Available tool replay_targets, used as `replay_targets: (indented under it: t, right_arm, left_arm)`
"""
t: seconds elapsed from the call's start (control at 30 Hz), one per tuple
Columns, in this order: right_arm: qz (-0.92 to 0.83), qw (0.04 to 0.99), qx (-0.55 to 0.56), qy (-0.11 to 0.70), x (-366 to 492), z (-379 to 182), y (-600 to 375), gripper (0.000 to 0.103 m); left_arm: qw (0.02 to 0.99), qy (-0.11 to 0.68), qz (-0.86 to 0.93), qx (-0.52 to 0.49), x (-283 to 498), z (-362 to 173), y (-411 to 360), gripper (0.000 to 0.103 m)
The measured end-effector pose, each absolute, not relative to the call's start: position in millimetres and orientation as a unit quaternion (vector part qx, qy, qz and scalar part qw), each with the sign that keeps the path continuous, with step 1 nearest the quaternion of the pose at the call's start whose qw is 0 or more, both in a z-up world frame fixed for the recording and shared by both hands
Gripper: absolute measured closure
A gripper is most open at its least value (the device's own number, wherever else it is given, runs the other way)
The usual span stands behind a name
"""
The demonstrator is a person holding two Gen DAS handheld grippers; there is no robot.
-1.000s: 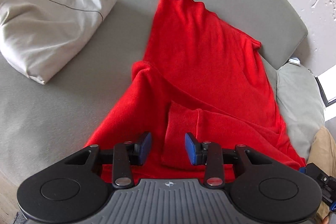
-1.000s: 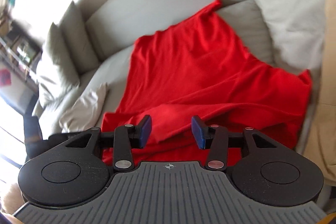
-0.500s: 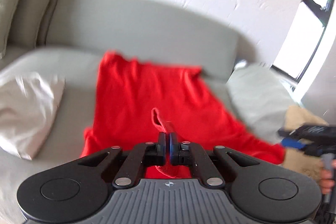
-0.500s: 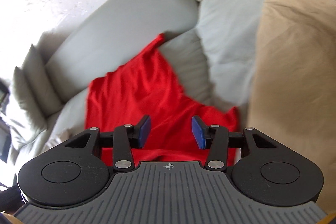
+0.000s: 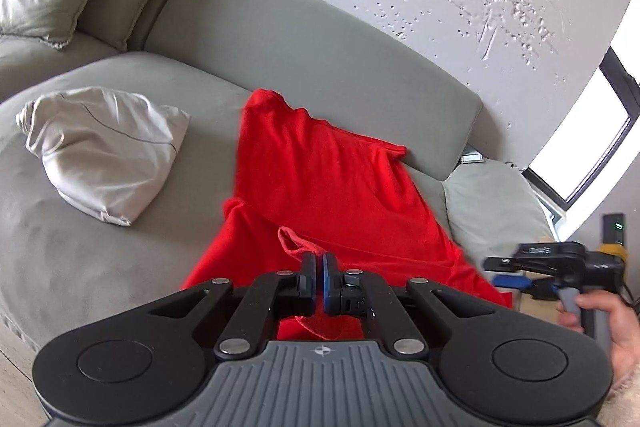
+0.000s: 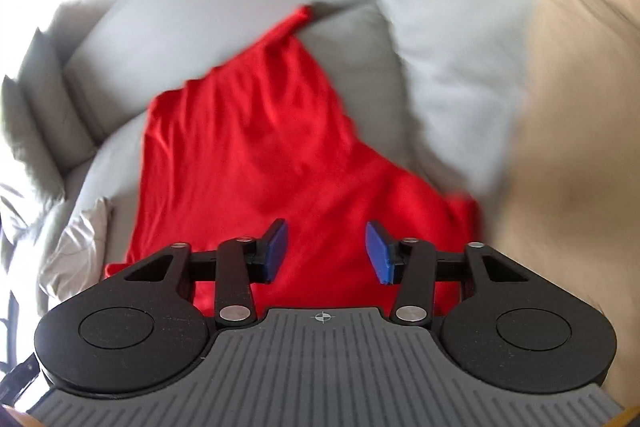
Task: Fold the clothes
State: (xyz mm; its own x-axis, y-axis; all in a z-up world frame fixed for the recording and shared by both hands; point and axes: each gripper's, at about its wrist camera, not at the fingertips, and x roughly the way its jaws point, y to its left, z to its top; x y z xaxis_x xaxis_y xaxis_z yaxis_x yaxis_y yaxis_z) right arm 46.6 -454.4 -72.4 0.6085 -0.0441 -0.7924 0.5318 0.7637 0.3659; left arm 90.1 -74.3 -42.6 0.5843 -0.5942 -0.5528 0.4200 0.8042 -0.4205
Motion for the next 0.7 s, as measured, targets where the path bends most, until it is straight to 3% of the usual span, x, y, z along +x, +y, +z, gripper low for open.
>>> replay_targets:
  t: [0.13, 0.2, 0.23, 0.27, 0.3, 0.33, 0.57, 0.7]
  right_arm:
    - [-0.186, 0.819, 0.298, 0.454, 86, -93, -447, 0.061]
    - [-0.194, 0.818, 0.287, 0.459, 98, -99, -444, 0.052]
    - [-0.201, 0.818, 0.275, 0.464, 104, -102, -442, 0.054]
    - [-0.212, 0.817, 0.259, 0.471, 108, -105, -439, 0.059]
    - [-0.223, 0.814, 0.243, 0.478, 110, -108, -436, 0.084]
    - [-0.233, 0.816, 0.226, 0.479, 112, -109, -434, 0.1]
    - [-0.281, 0.854, 0.231, 0.372, 85, -81, -450, 0.101]
    - [-0.273, 0.856, 0.245, 0.365, 96, -85, -459, 0.099]
  left_arm:
    - [0.886, 0.342, -0.293, -0.111, 86, -38, -73, 0.103]
    - [0.886, 0.34, -0.296, -0.112, 84, -38, -72, 0.102]
    - [0.886, 0.34, -0.295, -0.11, 84, -38, -72, 0.103]
    - [0.887, 0.338, -0.294, -0.107, 83, -39, -72, 0.103]
    - [0.888, 0.337, -0.293, -0.104, 83, -39, -72, 0.103]
    - [0.89, 0.334, -0.292, -0.101, 82, -39, -71, 0.103]
    - [0.913, 0.302, -0.269, -0.049, 88, -39, -78, 0.102]
    - [0.915, 0.327, -0.233, -0.036, 116, -62, -84, 0.102]
